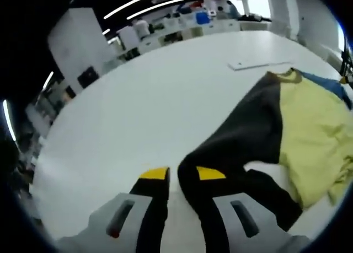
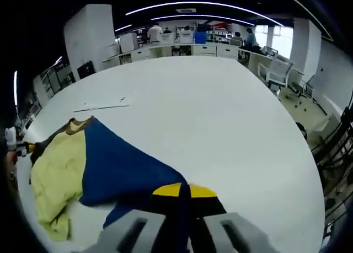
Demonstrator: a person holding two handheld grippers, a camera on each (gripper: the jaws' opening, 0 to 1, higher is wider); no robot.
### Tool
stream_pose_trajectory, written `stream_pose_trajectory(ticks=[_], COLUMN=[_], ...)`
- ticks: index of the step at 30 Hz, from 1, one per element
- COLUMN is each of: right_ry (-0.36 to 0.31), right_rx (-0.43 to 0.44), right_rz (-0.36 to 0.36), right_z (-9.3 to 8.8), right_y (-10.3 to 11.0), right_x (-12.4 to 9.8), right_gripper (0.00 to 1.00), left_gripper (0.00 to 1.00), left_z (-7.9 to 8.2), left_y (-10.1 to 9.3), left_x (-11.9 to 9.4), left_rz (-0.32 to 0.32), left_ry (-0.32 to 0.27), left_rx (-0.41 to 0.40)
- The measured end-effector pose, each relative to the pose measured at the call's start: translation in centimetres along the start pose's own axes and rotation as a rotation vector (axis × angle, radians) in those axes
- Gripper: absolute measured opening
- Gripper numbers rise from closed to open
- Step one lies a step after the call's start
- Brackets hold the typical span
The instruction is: Fold the garment on the visible template until the final outline fits inside the template.
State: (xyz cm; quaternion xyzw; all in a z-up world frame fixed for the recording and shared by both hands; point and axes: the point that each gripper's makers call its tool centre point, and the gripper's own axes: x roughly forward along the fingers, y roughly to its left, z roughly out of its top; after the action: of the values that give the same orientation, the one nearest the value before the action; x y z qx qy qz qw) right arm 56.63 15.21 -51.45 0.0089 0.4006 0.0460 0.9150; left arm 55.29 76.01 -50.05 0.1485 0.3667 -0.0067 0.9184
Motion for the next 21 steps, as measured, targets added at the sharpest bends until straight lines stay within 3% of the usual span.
stream_pose_trajectory(ticks=[8,11,13,21], right_ry=[-0.046,-0.049,-0.050,-0.057], right_rx=[-0.059,-0.080,-0.091,-0.138], right_rz=[0.060,0.092,0.113,0.200], right_z=[1.1,1.1,0.9,0.1], right_y=[2.1,3.3,4.1,7.3], right_x=[-1.2,-1.8,-2.3,-3.8], right_gripper=[0.31,0.36,0.38,0.46], left_gripper=[0.46,0.55,0.63,0.78], left_z=[0.5,1.4,1.5,1.8], left_y=[-1.6,-2.2,-2.4,-4.2], left_x=[-2.0,-2.9,-3.6,-6.1], left_rz=[-0.074,-0.100,-0.103,-0.161], left_ry=[-0.069,-0.125,-0.132,-0.174], left_rx=[-0.064,-0.084,-0.081,-0.035])
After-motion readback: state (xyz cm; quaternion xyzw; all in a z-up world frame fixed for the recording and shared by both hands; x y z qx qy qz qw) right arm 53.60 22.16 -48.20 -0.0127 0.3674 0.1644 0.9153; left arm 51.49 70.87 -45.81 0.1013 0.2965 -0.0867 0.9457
